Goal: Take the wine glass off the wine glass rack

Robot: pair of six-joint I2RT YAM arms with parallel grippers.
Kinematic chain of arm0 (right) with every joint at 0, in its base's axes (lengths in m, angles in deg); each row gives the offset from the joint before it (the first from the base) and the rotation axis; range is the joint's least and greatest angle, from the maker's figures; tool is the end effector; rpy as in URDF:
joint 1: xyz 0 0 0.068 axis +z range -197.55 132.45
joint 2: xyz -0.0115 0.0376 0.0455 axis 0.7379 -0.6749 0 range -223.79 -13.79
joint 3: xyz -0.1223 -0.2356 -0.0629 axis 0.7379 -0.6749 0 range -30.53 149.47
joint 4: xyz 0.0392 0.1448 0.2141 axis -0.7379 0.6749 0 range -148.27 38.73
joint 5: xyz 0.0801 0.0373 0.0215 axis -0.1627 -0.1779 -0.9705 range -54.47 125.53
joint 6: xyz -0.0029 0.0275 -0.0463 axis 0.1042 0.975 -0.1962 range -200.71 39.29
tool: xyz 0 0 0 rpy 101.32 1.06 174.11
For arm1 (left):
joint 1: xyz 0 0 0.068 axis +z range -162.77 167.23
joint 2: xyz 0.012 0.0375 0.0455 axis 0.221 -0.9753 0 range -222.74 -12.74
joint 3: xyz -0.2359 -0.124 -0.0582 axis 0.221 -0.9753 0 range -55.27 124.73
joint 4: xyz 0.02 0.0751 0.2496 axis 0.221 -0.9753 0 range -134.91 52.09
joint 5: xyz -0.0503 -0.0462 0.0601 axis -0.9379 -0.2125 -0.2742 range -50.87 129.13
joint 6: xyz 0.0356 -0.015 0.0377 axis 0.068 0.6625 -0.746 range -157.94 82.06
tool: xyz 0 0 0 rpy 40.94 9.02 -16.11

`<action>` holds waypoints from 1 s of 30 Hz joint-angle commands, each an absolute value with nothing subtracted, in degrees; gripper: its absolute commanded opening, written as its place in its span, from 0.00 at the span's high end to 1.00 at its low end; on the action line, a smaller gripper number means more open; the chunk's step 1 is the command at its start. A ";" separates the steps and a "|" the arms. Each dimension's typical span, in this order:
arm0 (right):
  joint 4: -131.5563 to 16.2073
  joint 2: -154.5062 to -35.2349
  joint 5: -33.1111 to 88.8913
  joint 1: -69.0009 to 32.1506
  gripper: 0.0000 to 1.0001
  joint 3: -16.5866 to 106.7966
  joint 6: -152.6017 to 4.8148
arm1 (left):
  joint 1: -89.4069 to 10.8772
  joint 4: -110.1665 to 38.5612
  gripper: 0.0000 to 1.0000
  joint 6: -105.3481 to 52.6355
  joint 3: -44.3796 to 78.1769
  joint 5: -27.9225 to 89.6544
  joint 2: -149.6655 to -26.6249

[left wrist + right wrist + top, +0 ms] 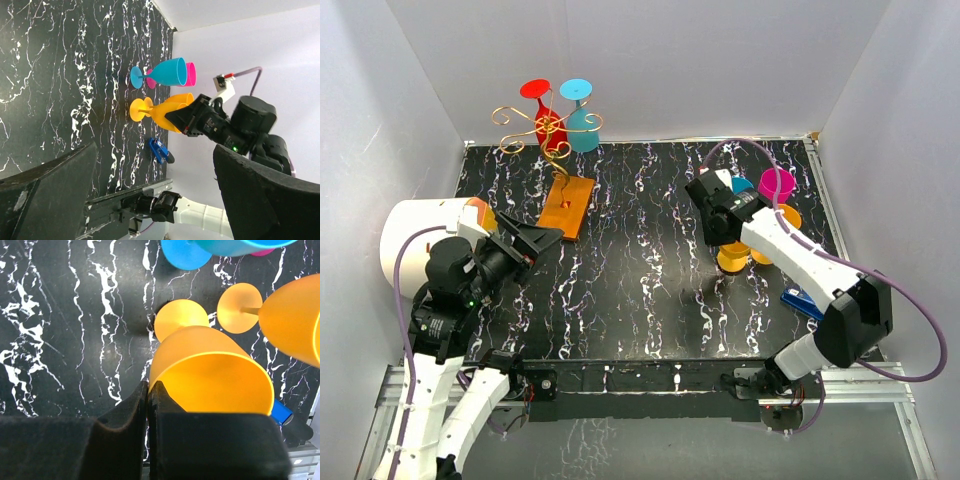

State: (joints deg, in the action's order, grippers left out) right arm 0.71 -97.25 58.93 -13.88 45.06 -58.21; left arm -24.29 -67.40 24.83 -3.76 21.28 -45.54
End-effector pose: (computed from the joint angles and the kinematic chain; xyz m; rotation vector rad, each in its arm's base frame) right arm 0.2432 0.1450 0.3036 -0.1429 2.5877 -0.2235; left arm 0.1124 -0.0341 0.3717 -0.5988 1.8191 -1.1865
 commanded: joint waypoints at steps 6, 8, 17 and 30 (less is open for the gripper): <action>-3.70 -100.18 52.68 -21.56 1.00 49.39 -64.01 | -24.43 -73.13 0.01 19.18 1.90 22.80 -45.04; -4.53 -100.06 51.48 -22.33 1.00 48.92 -64.18 | -24.42 -73.92 0.01 18.24 2.63 23.52 -45.33; -5.64 -99.00 50.84 -24.30 0.80 48.78 -64.28 | -24.45 -74.31 0.01 17.13 4.09 23.57 -46.90; -27.45 -78.39 20.97 -24.28 0.02 41.83 -68.29 | -24.45 -75.99 0.01 14.08 7.36 25.65 -50.61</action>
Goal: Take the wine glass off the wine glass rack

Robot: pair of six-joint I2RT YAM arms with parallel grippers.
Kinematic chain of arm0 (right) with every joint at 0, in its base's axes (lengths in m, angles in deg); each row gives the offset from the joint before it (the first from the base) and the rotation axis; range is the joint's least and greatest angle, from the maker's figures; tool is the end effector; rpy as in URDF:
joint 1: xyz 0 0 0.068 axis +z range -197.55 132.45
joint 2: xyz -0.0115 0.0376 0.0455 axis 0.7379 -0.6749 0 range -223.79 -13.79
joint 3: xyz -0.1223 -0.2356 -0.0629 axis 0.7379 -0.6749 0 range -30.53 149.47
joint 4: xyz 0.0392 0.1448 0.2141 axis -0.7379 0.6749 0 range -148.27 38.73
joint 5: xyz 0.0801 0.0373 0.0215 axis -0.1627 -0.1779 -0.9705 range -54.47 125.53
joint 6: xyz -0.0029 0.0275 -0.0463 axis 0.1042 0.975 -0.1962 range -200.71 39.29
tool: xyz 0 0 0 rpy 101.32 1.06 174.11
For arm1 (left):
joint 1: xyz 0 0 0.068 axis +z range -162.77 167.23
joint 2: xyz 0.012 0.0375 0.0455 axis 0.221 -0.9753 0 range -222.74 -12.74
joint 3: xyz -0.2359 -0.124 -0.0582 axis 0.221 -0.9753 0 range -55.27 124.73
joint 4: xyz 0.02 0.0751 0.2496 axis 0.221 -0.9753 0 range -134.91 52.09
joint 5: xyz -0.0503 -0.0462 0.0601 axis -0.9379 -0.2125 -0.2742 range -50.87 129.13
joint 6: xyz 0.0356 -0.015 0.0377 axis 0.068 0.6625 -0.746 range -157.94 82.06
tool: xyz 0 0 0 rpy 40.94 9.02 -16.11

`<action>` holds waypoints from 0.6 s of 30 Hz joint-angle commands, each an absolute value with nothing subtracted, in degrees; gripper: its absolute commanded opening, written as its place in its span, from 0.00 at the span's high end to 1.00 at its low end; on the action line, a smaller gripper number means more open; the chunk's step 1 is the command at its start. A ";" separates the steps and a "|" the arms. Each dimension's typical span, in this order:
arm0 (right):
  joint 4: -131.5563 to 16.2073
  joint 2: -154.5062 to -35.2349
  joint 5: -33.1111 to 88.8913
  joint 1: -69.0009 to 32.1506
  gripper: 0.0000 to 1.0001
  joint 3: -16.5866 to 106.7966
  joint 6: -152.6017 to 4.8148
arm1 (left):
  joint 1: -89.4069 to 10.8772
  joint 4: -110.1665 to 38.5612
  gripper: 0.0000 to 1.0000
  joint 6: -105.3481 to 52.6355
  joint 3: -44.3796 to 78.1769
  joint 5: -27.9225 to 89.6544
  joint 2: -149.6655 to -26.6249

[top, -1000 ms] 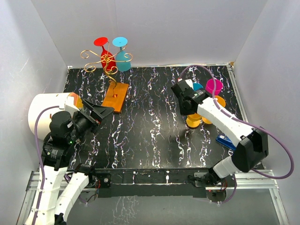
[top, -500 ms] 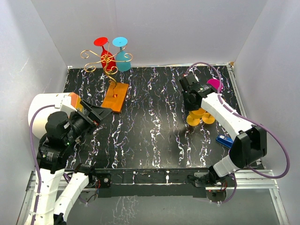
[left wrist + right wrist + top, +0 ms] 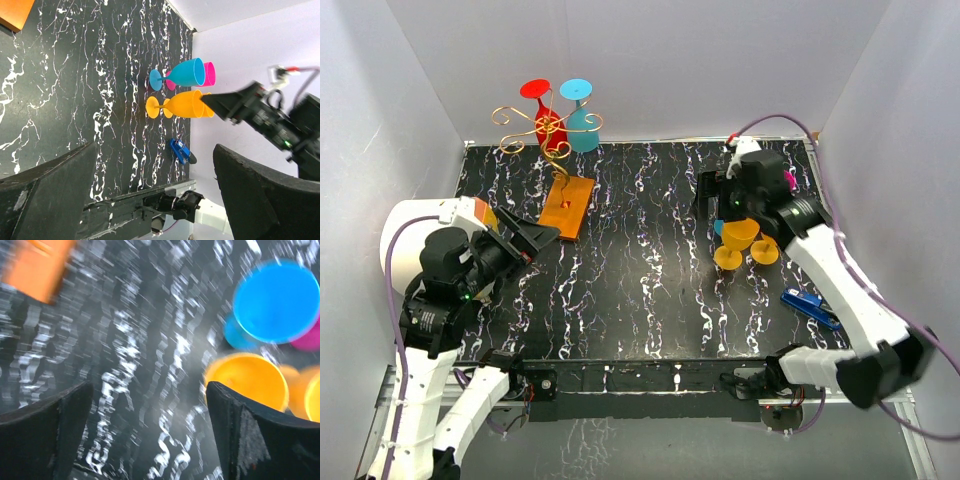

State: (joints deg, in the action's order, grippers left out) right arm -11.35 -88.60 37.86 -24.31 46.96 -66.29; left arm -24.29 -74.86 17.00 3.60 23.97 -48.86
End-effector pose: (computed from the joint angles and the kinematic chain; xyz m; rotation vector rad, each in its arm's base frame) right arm 0.2498 0.1057 0.3633 -0.1614 2.3534 0.2758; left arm 0.1104 -0.0320 0.3925 -0.5288 1.8691 -1.0391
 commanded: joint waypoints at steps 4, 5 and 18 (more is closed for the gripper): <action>-35.41 -74.92 10.96 -24.30 0.02 33.67 -66.44 | -24.41 -80.05 0.01 8.18 13.44 29.24 -55.00; -36.78 -74.79 9.16 -24.27 0.02 32.39 -65.75 | -24.42 -81.48 0.01 6.54 15.56 30.65 -56.54; -43.55 -77.11 -2.33 -24.01 0.02 28.60 -60.20 | -24.43 -85.19 0.01 -9.19 42.65 46.07 -81.44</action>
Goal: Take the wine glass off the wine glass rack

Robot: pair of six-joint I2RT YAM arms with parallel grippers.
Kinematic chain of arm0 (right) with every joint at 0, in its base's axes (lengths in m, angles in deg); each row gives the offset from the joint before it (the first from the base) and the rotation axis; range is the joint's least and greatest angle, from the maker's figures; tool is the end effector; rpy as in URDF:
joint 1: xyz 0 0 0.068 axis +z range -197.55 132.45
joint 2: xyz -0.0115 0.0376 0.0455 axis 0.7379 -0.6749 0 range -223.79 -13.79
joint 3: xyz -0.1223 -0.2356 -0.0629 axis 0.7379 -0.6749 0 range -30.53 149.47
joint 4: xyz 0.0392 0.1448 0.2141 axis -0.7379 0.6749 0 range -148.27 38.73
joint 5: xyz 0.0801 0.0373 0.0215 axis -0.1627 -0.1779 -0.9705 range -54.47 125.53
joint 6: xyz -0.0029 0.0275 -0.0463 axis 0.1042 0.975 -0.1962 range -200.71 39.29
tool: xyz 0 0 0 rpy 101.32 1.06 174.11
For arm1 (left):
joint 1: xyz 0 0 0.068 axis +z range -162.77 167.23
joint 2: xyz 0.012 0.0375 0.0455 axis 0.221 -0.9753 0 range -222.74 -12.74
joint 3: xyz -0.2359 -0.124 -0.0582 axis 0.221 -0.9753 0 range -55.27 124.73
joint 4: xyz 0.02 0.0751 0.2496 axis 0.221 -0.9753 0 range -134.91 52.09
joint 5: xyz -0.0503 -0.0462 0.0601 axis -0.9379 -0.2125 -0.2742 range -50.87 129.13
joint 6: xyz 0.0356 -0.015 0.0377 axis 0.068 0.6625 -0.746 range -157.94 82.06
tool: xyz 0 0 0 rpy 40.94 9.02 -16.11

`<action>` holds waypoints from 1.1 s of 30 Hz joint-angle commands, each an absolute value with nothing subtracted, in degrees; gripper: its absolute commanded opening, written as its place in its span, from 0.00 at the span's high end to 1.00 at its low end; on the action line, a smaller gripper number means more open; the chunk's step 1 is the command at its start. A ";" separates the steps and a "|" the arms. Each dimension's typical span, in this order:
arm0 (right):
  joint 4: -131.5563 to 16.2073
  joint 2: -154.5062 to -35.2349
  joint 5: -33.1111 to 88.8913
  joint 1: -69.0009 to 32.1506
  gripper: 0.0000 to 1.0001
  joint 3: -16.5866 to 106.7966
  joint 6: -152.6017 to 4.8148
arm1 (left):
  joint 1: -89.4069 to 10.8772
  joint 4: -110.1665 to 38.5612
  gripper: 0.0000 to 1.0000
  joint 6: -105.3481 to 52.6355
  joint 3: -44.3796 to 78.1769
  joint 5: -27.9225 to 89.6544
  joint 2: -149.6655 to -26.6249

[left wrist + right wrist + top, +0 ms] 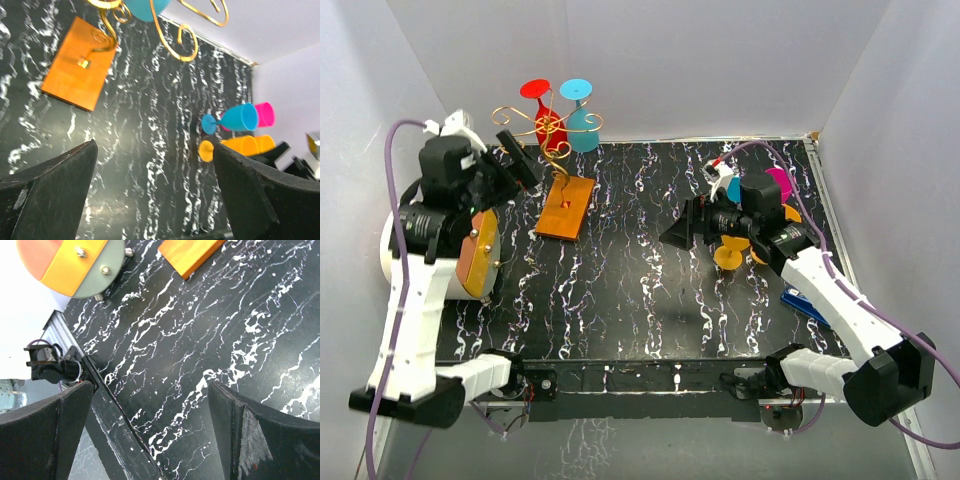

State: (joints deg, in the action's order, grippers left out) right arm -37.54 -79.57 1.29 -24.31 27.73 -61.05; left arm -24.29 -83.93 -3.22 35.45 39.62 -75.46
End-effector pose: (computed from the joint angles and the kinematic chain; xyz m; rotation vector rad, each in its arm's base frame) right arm 0.2250 0.1184 0.3328 -0.4545 2.0972 1.0664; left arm 0.1876 -0.0379 0.4821 -0.3923 1.8815 -0.5404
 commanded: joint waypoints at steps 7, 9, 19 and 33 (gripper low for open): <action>-41.74 -74.29 0.65 -24.00 0.02 27.66 -60.99 | -24.39 -82.30 0.05 -3.49 48.52 44.00 -89.08; -41.50 -74.12 0.88 -24.00 0.02 27.57 -60.78 | -24.43 -78.02 0.11 1.14 45.21 41.77 -88.37; -41.50 -72.88 1.62 -24.00 0.02 27.32 -60.30 | -24.45 -57.25 0.31 22.50 25.55 39.49 -82.11; -40.77 -70.47 3.04 -24.00 0.02 25.30 -59.99 | -24.31 -44.28 0.62 30.73 19.84 35.97 -84.08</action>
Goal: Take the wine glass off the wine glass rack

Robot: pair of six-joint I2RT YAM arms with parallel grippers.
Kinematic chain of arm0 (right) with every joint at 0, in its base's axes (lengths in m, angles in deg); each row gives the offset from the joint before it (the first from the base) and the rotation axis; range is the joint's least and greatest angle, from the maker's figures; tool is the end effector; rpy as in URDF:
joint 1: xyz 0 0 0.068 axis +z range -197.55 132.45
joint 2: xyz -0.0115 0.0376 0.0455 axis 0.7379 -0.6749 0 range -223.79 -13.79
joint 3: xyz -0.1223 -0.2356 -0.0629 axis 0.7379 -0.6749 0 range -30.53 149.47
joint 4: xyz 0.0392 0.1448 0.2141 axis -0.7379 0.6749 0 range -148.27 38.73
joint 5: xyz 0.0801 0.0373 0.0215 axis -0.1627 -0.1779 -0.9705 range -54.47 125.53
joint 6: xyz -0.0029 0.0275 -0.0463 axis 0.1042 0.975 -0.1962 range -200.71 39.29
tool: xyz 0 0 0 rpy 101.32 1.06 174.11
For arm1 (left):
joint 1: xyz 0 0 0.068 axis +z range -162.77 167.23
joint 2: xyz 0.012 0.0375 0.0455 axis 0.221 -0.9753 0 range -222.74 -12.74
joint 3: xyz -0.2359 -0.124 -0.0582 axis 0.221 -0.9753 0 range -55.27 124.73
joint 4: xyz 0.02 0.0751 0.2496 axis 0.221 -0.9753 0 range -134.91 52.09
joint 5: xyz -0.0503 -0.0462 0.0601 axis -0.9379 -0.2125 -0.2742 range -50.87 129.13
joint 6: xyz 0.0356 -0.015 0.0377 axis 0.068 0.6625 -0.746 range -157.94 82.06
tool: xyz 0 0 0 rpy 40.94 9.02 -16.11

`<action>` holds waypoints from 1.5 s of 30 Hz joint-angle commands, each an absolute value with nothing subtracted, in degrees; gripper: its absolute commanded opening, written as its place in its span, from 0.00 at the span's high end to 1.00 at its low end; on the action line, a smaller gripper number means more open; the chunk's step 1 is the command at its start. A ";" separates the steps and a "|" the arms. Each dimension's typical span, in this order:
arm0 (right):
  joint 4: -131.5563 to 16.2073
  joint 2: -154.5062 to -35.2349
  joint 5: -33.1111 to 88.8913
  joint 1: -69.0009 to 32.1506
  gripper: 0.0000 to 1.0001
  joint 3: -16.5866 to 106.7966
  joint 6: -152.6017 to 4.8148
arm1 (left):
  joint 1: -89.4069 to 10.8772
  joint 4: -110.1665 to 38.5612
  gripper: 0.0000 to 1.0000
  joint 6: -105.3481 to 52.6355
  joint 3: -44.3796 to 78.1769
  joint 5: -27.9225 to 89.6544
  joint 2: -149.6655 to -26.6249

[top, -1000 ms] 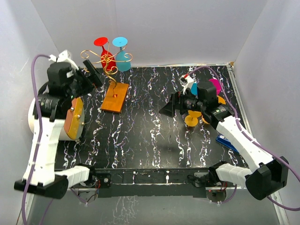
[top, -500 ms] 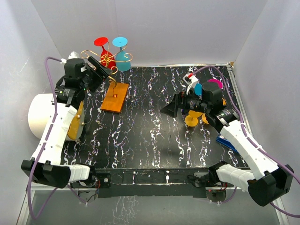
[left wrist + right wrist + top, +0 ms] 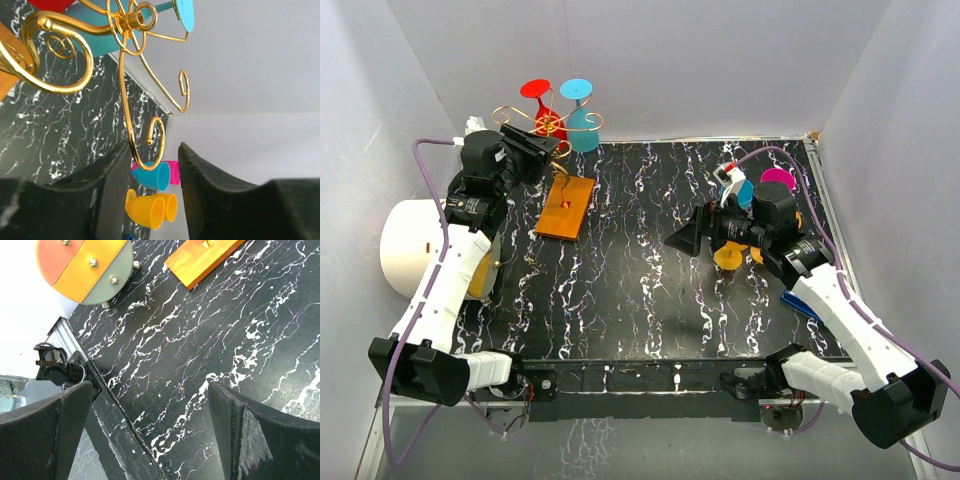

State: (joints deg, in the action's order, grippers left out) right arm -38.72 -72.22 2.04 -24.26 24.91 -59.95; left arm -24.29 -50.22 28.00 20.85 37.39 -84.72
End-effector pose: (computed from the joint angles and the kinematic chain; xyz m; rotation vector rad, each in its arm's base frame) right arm 0.1992 0.1071 0.3459 -0.4486 2.0024 1.0648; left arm 0.2809 -0.0584 0.4264 -0.8129 1.6336 -1.0107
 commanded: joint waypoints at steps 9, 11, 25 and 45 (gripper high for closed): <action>-41.09 -70.18 3.00 -24.02 0.02 24.93 -59.59 | -24.36 -40.67 0.73 34.31 15.98 36.70 -82.15; -41.05 -70.12 2.92 -24.04 0.02 24.93 -59.53 | -24.36 -40.72 0.78 34.73 15.84 37.05 -81.93; -41.81 -69.84 2.54 -24.00 0.01 24.31 -58.58 | -24.23 -41.78 0.95 35.59 14.26 36.41 -78.88; -44.67 -69.73 1.17 -24.00 0.02 22.42 -55.82 | -23.97 -50.77 0.99 35.02 12.28 32.52 -69.61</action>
